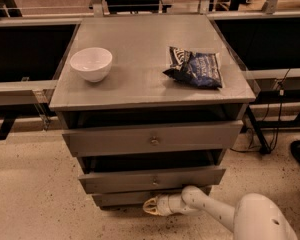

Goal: Close middle drawer

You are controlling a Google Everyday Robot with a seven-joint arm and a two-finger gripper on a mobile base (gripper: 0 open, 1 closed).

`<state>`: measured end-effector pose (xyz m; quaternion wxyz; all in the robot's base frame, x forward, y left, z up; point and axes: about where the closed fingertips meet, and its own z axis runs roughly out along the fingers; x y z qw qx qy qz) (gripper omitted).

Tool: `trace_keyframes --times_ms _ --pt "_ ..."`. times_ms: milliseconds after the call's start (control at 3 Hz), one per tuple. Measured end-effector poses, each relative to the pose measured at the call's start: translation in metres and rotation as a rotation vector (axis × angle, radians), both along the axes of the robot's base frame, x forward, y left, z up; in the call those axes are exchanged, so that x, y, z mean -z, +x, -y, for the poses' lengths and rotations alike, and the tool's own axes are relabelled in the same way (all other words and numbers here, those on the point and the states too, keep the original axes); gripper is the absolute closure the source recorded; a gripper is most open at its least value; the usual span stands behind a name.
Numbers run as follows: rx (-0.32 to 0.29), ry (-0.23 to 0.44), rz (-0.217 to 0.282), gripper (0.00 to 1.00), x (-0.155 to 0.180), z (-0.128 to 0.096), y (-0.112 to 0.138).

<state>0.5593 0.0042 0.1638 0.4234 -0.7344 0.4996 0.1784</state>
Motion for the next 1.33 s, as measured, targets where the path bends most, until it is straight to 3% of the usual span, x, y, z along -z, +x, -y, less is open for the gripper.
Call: trace_keyframes --times_ms 333,1333 --pt "-0.054 -0.034 0.064 1.0 -0.056 0.016 -0.017" --pt "-0.067 -0.024 0.109 1.0 -0.068 0.015 0.0"
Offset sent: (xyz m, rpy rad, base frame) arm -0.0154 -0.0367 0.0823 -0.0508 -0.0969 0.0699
